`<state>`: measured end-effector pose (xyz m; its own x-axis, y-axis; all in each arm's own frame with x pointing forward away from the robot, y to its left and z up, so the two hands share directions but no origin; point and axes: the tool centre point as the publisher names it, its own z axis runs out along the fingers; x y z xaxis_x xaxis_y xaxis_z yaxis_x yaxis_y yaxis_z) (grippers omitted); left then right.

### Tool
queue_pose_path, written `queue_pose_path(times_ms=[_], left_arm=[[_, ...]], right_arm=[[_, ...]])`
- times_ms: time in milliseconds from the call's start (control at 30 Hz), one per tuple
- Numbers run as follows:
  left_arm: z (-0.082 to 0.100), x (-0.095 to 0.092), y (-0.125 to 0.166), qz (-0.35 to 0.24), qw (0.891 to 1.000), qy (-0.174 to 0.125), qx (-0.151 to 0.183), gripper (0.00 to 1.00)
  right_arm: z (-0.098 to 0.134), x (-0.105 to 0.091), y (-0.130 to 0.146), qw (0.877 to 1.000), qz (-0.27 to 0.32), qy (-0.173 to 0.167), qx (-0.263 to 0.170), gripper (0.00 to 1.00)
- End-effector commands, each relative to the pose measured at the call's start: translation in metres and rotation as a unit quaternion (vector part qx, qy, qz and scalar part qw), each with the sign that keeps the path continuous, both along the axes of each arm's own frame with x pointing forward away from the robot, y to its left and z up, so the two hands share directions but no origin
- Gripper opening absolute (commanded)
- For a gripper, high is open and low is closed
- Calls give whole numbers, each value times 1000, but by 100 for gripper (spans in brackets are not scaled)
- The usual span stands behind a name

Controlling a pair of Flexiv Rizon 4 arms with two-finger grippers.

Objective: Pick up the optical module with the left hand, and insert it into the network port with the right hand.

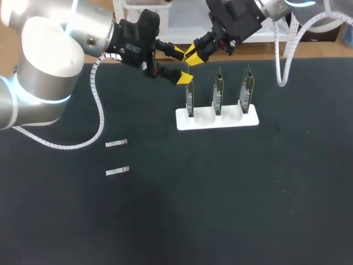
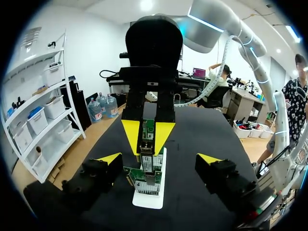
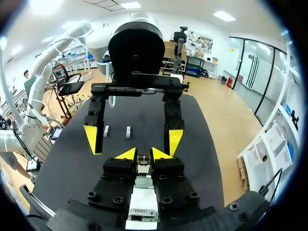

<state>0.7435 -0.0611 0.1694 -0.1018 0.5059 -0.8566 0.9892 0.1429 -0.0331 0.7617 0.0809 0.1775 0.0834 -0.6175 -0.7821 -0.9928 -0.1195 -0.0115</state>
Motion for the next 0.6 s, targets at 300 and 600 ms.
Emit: queue_pose_path(times_ms=[300, 600], left_arm=[[1, 2, -1, -1, 1000, 2, 3, 100], [1, 2, -1, -1, 1000, 2, 3, 100]], right_arm=[[-3, -6, 0, 1000, -6, 1, -1, 0], [-4, -9, 0, 1000, -4, 4, 0, 0]])
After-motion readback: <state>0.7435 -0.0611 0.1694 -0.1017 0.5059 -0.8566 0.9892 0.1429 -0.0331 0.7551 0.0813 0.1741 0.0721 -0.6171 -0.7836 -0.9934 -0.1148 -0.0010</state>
